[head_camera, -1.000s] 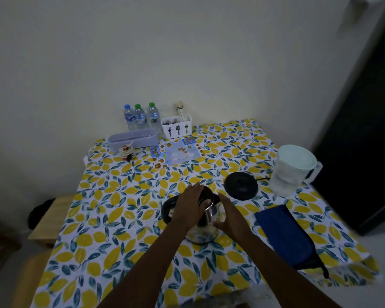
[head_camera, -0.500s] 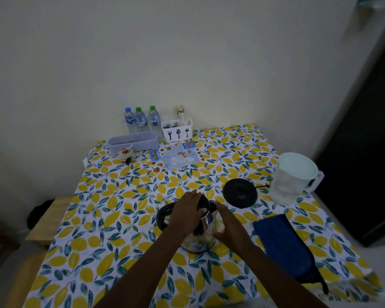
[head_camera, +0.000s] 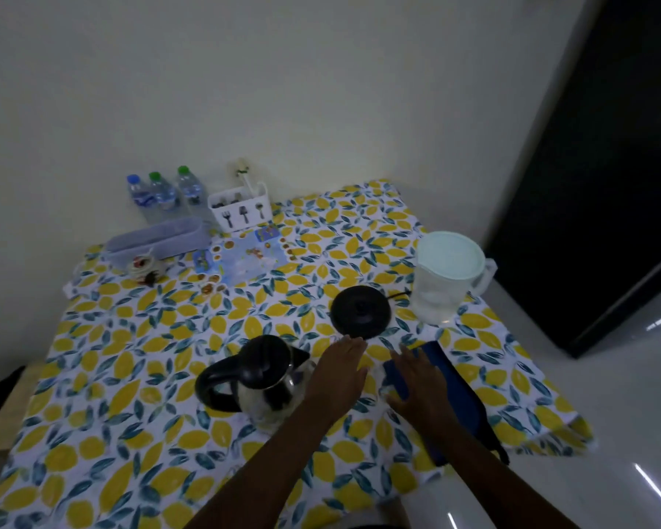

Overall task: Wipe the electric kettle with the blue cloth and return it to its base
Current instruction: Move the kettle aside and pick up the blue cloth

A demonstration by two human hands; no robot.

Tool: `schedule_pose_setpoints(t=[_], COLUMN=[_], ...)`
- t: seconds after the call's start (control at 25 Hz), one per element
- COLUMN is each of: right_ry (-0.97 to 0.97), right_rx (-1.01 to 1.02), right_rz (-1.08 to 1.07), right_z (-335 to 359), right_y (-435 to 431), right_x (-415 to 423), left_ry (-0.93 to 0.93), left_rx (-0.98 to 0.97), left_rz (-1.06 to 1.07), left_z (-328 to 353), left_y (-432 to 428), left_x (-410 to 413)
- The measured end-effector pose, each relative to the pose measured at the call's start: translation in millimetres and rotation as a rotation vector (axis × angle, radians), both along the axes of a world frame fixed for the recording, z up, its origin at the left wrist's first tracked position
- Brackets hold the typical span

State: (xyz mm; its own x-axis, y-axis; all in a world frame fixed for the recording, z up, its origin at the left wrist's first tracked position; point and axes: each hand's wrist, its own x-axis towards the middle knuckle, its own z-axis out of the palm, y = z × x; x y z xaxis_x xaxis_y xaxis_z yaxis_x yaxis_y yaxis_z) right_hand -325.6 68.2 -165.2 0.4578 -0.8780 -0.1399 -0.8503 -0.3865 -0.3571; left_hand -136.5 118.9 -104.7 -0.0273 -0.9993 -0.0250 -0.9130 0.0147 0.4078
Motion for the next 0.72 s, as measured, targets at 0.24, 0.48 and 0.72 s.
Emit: schedule_pose_setpoints(t=[0.24,0.48,0.72], right_ry=[0.219,0.267,0.271], right_rx=[0.191,0.085,0.040], right_rz=[-0.109,-0.068,-0.014], right_z=[-50,-53,-56], right_y=[-19,-24,-14], right_x=[-58,-51,-48], left_ry=[0.038,0.087,0.088], left_rx=[0.167,0.211,0.170], left_rz=[-0.074,-0.060,-0.028], left_z=[-41,-58,-54], left_y=[-24,-29,-23], left_x=[-38,-51,-47])
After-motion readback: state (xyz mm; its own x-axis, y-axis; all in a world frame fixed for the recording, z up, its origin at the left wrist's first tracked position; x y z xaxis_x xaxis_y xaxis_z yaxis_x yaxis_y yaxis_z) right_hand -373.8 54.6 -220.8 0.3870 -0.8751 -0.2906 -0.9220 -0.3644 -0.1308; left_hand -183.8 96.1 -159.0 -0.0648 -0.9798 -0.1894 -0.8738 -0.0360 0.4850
